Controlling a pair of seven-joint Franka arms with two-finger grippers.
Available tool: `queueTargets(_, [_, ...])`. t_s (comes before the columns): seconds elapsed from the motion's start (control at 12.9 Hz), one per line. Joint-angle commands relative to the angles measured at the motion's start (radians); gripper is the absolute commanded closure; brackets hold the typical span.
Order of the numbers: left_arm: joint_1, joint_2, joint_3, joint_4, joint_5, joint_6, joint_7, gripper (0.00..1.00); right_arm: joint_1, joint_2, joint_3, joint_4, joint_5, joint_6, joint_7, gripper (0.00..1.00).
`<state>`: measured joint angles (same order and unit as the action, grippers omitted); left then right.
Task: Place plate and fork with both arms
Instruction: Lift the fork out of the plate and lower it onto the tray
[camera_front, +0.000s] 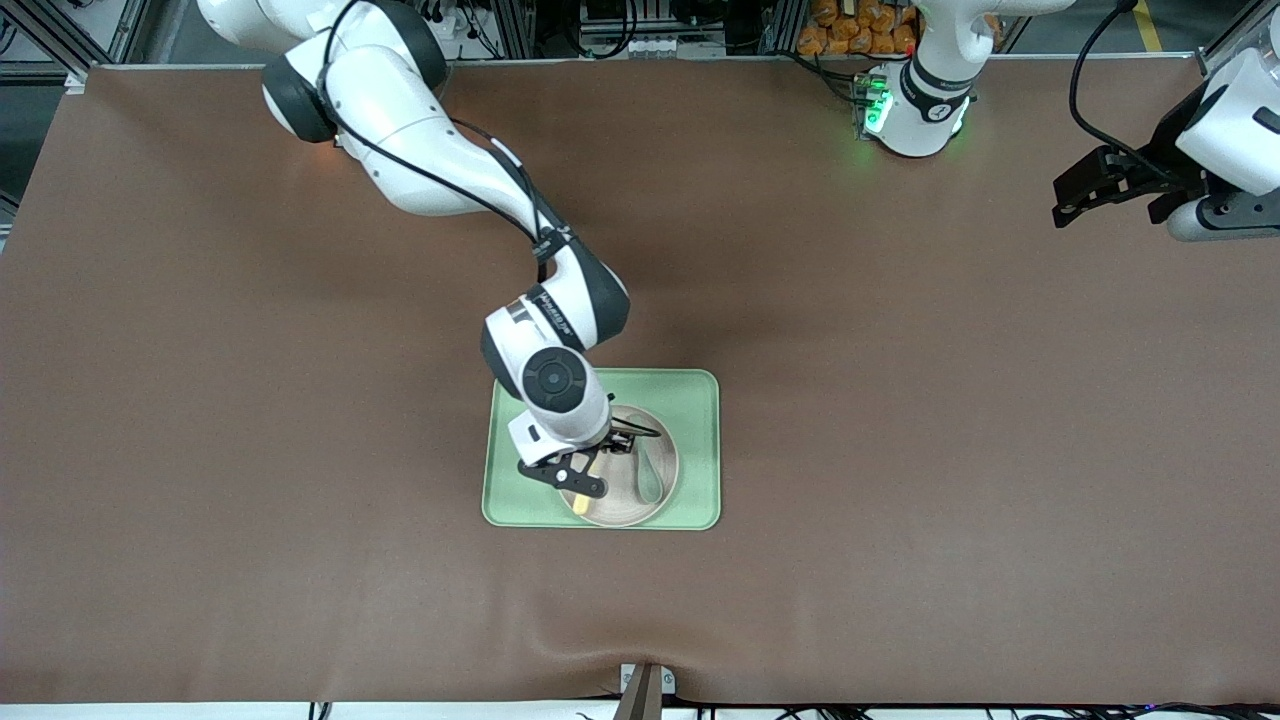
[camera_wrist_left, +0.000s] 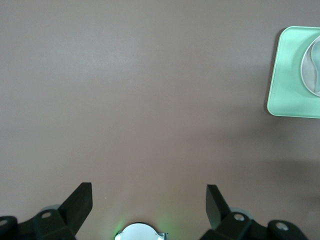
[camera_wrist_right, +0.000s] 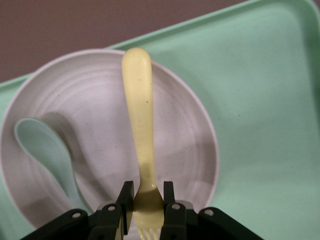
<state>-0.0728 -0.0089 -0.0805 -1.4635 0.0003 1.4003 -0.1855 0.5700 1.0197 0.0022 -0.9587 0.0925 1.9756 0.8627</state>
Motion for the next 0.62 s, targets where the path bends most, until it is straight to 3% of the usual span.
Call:
queueTargets(0.0, [0.002, 0.001, -0.002, 0.008, 0.013, 0.016, 0.014, 0.0, -0.123, -0.062, 0.128, -0.003, -0.008, -0.069, -0.045, 1.0])
queueTargets(0.31, [0.004, 0.0, -0.002, 0.008, 0.012, 0.019, 0.014, 0.0, -0.17, -0.086, 0.121, -0.066, -0.011, -0.08, -0.151, 1.0])
queueTargets(0.54, [0.001, -0.008, -0.008, 0.008, 0.015, 0.019, 0.014, 0.0, -0.208, -0.131, 0.116, -0.194, -0.022, -0.038, -0.243, 1.0])
